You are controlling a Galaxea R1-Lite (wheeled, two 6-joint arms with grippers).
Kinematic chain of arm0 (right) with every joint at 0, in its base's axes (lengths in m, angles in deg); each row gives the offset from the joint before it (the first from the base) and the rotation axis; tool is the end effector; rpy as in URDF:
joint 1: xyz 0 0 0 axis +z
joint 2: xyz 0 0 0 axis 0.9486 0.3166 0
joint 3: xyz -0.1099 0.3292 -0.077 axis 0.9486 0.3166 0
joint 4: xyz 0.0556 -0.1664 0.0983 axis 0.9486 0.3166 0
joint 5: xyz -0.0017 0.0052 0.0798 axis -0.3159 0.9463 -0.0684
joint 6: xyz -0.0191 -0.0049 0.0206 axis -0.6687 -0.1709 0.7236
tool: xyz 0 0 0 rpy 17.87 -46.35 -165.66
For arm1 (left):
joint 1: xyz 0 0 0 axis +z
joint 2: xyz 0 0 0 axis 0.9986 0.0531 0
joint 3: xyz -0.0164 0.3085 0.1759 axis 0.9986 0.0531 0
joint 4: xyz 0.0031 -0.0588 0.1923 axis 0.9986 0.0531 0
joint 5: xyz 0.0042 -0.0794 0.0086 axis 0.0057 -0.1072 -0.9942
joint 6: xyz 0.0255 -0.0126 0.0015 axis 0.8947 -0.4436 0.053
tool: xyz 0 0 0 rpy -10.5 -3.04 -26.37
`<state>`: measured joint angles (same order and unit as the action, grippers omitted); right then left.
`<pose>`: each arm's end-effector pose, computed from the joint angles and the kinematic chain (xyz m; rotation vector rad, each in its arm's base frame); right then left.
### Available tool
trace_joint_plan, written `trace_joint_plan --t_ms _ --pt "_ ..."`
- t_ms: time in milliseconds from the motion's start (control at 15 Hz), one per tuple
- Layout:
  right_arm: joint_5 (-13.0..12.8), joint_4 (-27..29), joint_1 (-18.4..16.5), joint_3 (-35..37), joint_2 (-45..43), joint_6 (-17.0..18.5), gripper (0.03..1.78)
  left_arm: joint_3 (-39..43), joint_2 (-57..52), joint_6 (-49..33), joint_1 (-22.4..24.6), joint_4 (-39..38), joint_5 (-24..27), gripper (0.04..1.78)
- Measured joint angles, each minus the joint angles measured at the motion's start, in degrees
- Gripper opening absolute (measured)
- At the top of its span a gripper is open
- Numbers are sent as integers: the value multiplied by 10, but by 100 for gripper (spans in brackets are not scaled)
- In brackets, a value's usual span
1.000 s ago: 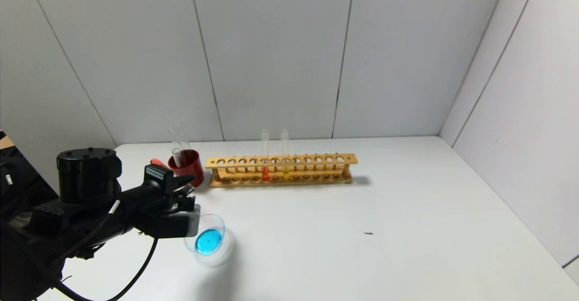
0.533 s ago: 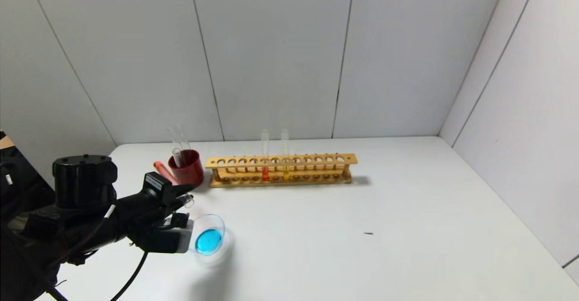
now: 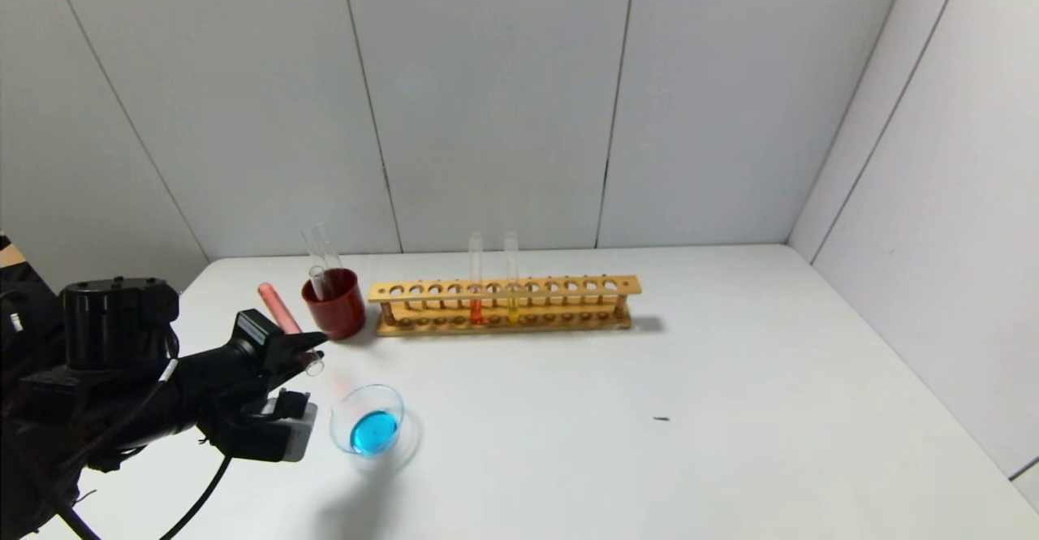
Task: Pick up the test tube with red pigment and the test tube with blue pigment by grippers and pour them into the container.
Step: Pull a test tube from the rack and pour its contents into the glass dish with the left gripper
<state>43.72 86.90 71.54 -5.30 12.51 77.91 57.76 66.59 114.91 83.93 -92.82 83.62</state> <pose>-0.0606 0.0001 0.0751 0.0017 0.0033 0.0037 0.2592 -0.0249 0.1508 1.7667 -0.1324 -0.7113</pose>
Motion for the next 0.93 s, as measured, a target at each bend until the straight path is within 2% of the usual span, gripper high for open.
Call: trace_joint_plan --t_ms 933 --pt "0 0 0 0 0 0 175 -30 34 59 -35 1 -4 32"
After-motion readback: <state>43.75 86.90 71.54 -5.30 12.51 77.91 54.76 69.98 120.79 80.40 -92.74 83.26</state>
